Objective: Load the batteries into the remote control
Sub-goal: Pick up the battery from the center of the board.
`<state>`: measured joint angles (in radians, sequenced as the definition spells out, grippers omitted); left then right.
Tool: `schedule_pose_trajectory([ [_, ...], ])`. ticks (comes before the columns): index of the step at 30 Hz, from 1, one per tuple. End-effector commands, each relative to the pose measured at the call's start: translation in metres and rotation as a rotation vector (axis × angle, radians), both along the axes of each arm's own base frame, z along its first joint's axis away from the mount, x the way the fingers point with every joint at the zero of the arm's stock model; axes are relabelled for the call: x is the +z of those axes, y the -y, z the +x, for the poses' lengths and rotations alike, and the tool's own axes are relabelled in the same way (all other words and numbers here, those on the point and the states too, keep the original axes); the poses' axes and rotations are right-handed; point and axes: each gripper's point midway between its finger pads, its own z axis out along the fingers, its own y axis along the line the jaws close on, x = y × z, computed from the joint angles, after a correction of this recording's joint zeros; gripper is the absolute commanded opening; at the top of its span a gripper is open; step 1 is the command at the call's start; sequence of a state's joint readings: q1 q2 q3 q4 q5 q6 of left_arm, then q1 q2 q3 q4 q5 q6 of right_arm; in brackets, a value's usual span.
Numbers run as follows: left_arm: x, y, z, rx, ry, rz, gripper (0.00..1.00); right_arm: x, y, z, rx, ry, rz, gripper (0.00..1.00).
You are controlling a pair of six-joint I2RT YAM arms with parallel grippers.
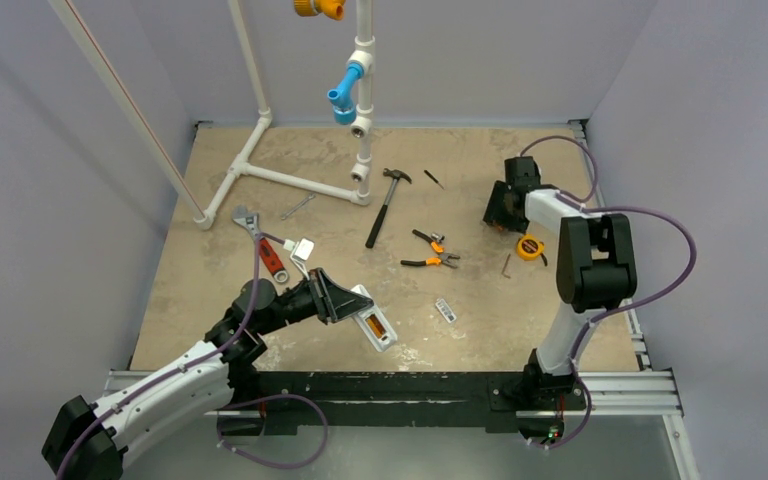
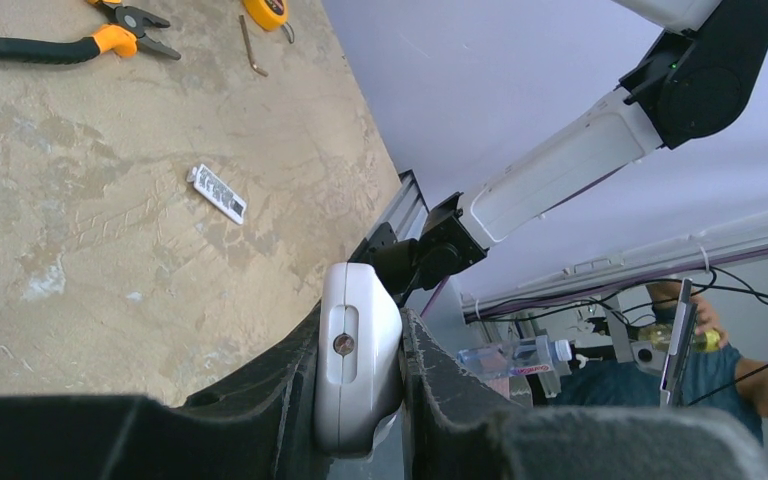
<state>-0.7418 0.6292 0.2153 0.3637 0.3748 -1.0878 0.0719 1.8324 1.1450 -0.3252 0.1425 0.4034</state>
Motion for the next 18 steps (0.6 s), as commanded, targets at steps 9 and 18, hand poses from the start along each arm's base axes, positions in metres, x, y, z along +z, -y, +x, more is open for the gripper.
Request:
schedule_pose_trajectory([
  [9, 0.02, 0.001, -0.002, -0.013, 0.056, -0.032, 0.0, -0.013, -0.015, 0.001, 0.139, -0.065, 0.046, 0.51],
  [18, 0.021, 0.002, -0.001, -0.021, 0.055, -0.034, 0.0, -0.015, -0.028, -0.018, 0.195, -0.089, 0.105, 0.43],
])
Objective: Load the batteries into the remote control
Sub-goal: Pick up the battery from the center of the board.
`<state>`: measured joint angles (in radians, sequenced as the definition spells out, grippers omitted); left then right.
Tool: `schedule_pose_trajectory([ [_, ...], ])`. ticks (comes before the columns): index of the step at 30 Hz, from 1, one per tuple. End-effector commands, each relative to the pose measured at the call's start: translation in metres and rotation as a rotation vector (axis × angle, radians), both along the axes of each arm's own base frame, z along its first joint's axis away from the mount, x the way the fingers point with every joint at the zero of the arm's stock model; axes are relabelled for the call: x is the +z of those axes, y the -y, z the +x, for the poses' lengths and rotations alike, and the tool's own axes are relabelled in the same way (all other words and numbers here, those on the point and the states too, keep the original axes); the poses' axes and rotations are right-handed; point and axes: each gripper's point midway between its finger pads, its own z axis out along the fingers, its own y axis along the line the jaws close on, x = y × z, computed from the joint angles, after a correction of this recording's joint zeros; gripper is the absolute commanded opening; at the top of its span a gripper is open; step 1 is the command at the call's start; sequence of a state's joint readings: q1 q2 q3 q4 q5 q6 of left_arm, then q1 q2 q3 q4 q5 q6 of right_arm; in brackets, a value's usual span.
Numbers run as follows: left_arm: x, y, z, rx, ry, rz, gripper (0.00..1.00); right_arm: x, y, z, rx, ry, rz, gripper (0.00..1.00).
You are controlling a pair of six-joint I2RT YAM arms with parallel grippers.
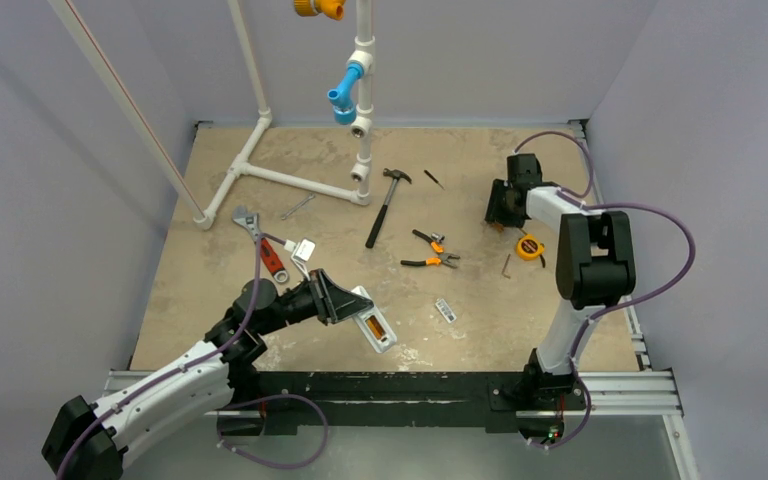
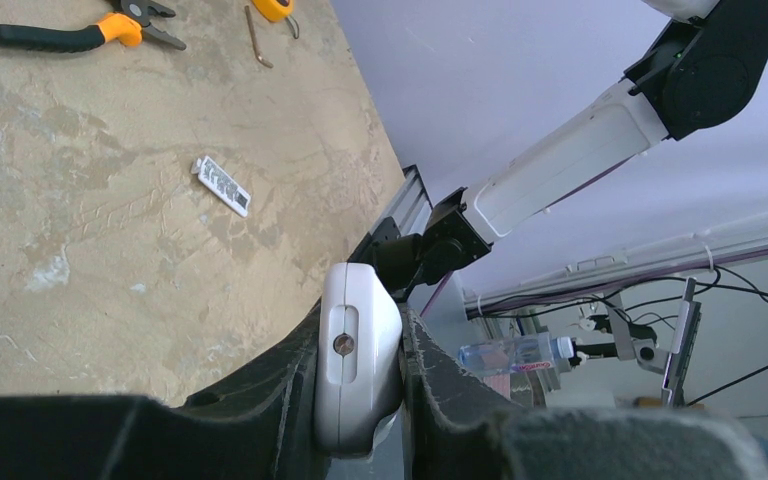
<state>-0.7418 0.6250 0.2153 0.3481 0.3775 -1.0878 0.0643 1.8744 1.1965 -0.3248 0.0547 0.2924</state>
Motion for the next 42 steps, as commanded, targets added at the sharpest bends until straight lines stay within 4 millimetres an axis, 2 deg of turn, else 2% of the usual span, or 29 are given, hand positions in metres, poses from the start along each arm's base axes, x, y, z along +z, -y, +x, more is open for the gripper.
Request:
schedule_pose_trajectory([
  [1, 0.023, 0.003, 0.0, -0.018, 0.063, -0.04, 0.0, -0.014, -0.019, -0.032, 0.064, -0.094, 0.085, 0.42],
  [10, 0.024, 0.004, 0.0, -0.023, 0.062, -0.048, 0.0, -0.019, -0.021, -0.051, 0.066, -0.125, 0.083, 0.32],
  [16, 0.023, 0.003, -0.001, -0.023, 0.064, -0.05, 0.0, -0.029, -0.016, -0.055, 0.059, -0.16, 0.042, 0.23],
  [31, 0.02, 0.002, -0.001, -0.016, 0.059, -0.054, 0.0, -0.039, -0.023, -0.063, 0.128, -0.231, -0.101, 0.19],
  [35, 0.02, 0.001, -0.002, -0.013, 0.058, -0.055, 0.0, -0.04, -0.024, -0.064, 0.133, -0.241, -0.105, 0.12],
  [38, 0.021, 0.001, -0.001, -0.012, 0.06, -0.055, 0.0, -0.036, -0.028, -0.062, 0.137, -0.224, -0.082, 0.01],
  [42, 0.02, 0.001, -0.001, -0.01, 0.057, -0.054, 0.0, -0.018, -0.034, -0.058, 0.139, -0.168, -0.049, 0.0],
])
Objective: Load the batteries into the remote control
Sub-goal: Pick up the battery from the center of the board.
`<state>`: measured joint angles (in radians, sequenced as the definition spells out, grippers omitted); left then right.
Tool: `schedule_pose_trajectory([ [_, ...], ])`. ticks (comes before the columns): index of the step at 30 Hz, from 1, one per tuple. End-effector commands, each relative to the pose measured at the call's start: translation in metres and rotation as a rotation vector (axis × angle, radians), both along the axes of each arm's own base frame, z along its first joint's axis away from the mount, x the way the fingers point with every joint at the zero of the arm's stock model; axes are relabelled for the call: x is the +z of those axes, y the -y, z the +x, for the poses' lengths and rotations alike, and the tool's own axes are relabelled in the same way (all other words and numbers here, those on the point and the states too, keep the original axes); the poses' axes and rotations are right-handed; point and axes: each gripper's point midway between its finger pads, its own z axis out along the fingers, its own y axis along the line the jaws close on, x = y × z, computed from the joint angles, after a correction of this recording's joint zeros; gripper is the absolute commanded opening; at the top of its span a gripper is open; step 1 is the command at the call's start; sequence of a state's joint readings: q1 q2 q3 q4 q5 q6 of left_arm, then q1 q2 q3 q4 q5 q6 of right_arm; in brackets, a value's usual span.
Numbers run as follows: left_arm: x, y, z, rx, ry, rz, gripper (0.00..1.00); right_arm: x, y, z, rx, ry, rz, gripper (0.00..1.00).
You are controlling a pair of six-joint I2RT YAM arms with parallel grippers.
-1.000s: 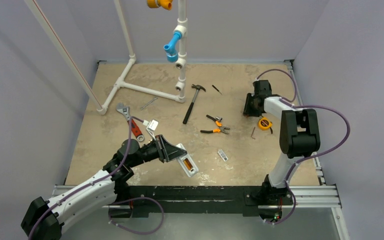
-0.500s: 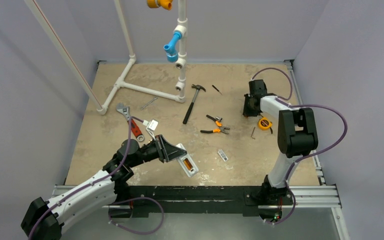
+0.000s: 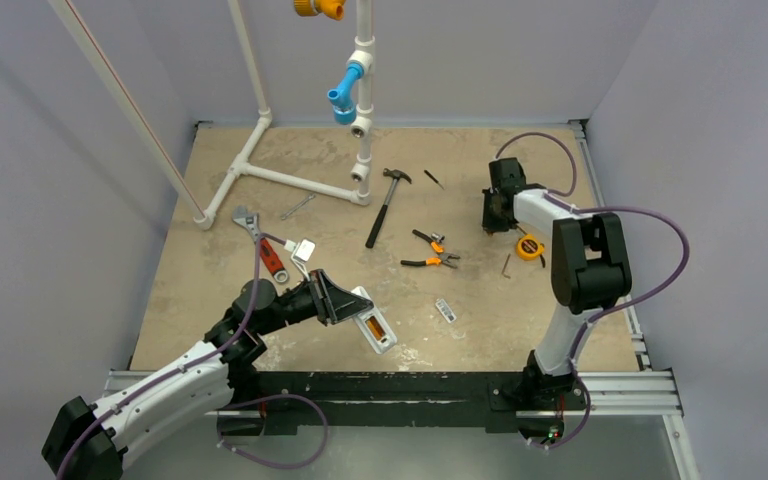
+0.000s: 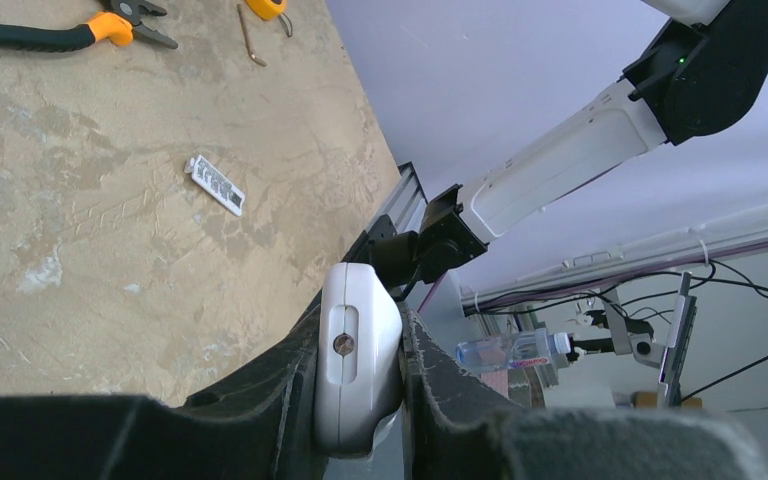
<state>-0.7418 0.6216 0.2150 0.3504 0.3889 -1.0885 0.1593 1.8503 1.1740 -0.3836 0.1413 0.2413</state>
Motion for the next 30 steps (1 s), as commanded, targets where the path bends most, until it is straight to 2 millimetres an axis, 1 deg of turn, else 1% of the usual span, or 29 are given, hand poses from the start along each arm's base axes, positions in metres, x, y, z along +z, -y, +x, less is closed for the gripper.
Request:
schedule_pose_trajectory([
  [1, 0.019, 0.001, 0.001, -0.001, 0.054, -0.051, 0.0, -0.007, -0.017, -0.033, 0.043, -0.092, 0.07, 0.0],
  [4, 0.018, 0.001, 0.001, 0.002, 0.054, -0.048, 0.0, 0.024, -0.028, -0.031, 0.083, 0.006, 0.125, 0.0],
  [5, 0.018, 0.001, 0.002, 0.002, 0.052, -0.047, 0.0, 0.036, -0.036, -0.03, 0.113, 0.045, 0.154, 0.0],
  [6, 0.018, 0.001, 0.001, 0.002, 0.054, -0.048, 0.0, 0.046, -0.047, -0.035, 0.155, 0.081, 0.186, 0.0],
  [7, 0.018, 0.001, 0.002, 0.003, 0.053, -0.047, 0.0, 0.065, -0.06, -0.039, 0.206, 0.142, 0.224, 0.0],
  [8, 0.018, 0.001, 0.002, 0.004, 0.054, -0.048, 0.0, 0.079, -0.071, -0.043, 0.247, 0.188, 0.249, 0.0],
  [9, 0.018, 0.001, 0.002, 0.006, 0.055, -0.046, 0.0, 0.093, -0.087, -0.049, 0.298, 0.239, 0.275, 0.0],
  [13, 0.021, 0.001, 0.0, -0.006, 0.078, -0.053, 0.0, 0.126, -0.139, -0.089, 0.499, 0.356, 0.38, 0.0],
  [14, 0.023, 0.001, -0.001, -0.014, 0.09, -0.059, 0.0, 0.131, -0.149, -0.101, 0.545, 0.381, 0.404, 0.0],
  [16, 0.029, 0.001, -0.005, -0.031, 0.127, -0.075, 0.0, 0.145, -0.162, -0.122, 0.618, 0.453, 0.461, 0.0],
  [18, 0.035, 0.001, -0.009, -0.052, 0.171, -0.094, 0.0, 0.16, -0.17, -0.141, 0.681, 0.541, 0.537, 0.0],
  [20, 0.044, 0.0, -0.016, -0.079, 0.228, -0.117, 0.0, 0.18, -0.175, -0.162, 0.741, 0.65, 0.627, 0.0],
  [22, 0.052, 0.0, -0.022, -0.108, 0.288, -0.135, 0.0, 0.204, -0.176, -0.184, 0.797, 0.781, 0.719, 0.0],
  [23, 0.056, 0.0, -0.025, -0.125, 0.32, -0.143, 0.0, 0.211, -0.177, -0.196, 0.838, 0.833, 0.759, 0.0],
  [24, 0.061, 0.0, -0.028, -0.14, 0.348, -0.154, 0.0, 0.217, -0.176, -0.205, 0.864, 0.881, 0.789, 0.0],
  [25, 0.065, 0.0, -0.032, -0.158, 0.376, -0.162, 0.0, 0.216, -0.175, -0.212, 0.869, 0.916, 0.816, 0.0],
  [26, 0.068, 0.0, -0.035, -0.174, 0.404, -0.172, 0.0, 0.223, -0.174, -0.219, 0.88, 0.965, 0.845, 0.0],
  [28, 0.076, -0.001, -0.043, -0.208, 0.461, -0.199, 0.0, 0.232, -0.171, -0.229, 0.898, 1.039, 0.882, 0.0],
  [30, 0.085, -0.002, -0.05, -0.234, 0.518, -0.23, 0.0, 0.237, -0.169, -0.235, 0.913, 1.078, 0.894, 0.0],
])
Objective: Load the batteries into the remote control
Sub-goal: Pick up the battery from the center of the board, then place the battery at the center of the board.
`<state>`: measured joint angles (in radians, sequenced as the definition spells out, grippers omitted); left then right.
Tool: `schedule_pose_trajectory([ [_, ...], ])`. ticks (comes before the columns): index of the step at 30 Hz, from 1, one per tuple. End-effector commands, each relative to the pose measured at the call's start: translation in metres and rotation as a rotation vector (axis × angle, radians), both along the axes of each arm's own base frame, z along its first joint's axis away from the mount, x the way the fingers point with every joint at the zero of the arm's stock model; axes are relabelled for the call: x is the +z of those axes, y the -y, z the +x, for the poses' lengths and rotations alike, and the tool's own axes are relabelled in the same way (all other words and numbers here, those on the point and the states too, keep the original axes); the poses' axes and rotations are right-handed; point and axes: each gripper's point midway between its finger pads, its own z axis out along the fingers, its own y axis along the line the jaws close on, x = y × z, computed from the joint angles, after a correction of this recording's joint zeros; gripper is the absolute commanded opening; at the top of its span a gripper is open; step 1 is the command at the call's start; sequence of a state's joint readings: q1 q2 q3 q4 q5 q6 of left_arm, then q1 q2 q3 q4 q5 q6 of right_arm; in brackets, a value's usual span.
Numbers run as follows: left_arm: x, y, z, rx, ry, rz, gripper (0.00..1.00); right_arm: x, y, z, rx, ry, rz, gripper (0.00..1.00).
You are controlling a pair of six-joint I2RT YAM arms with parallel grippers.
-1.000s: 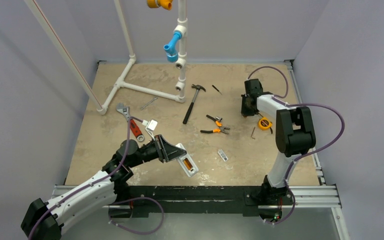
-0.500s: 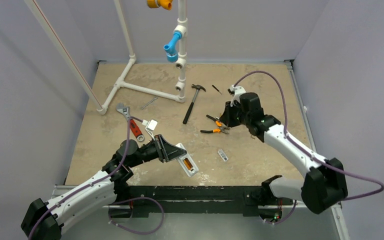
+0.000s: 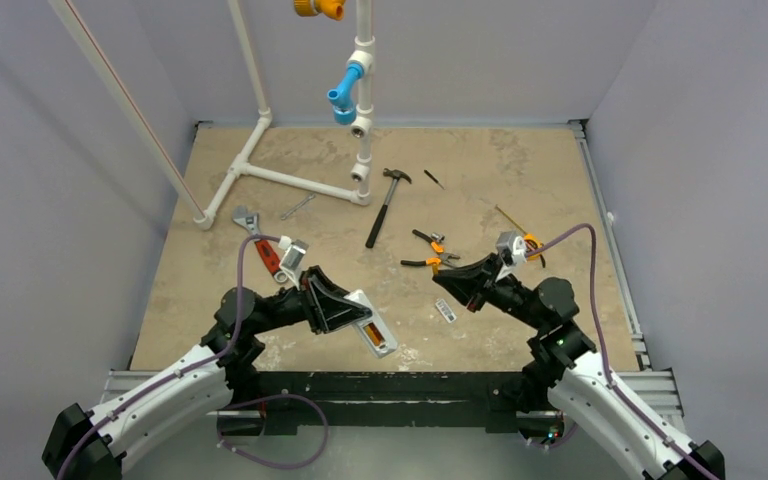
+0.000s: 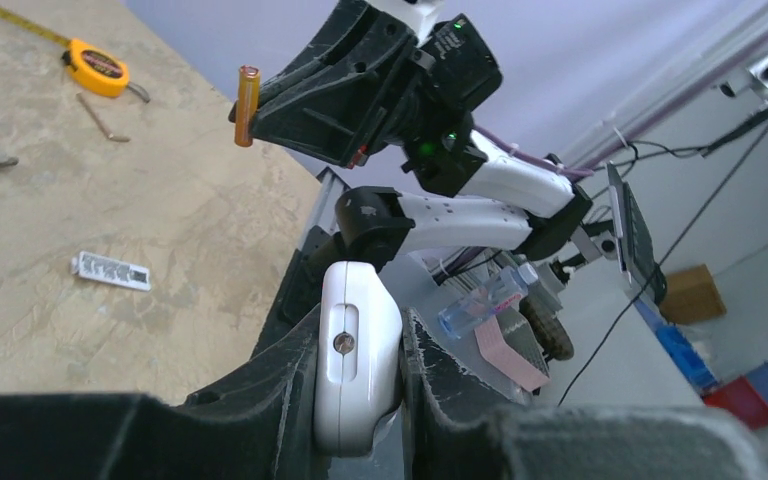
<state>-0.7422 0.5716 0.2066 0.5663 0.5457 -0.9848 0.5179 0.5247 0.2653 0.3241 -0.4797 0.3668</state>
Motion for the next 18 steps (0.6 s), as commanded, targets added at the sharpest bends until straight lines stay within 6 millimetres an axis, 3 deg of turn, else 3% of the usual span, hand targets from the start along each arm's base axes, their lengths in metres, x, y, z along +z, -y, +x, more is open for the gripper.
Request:
schedule_pose_trajectory([
  [1, 0.038, -0.004, -0.025, -0.095, 0.241, -0.115, 0.0, 0.048, -0.004, -0.023, 0.09, 0.185, 0.158, 0.0],
  [12, 0.048, -0.006, -0.041, -0.167, 0.352, -0.116, 0.0, 0.047, -0.009, -0.027, 0.139, 0.183, 0.16, 0.0],
  [15, 0.046, -0.005, -0.038, -0.162, 0.343, -0.094, 0.0, 0.046, -0.01, -0.026, 0.136, 0.167, 0.159, 0.0],
  [18, 0.037, -0.001, -0.023, -0.101, 0.251, -0.032, 0.0, 0.046, -0.01, -0.022, 0.121, 0.122, 0.156, 0.0],
])
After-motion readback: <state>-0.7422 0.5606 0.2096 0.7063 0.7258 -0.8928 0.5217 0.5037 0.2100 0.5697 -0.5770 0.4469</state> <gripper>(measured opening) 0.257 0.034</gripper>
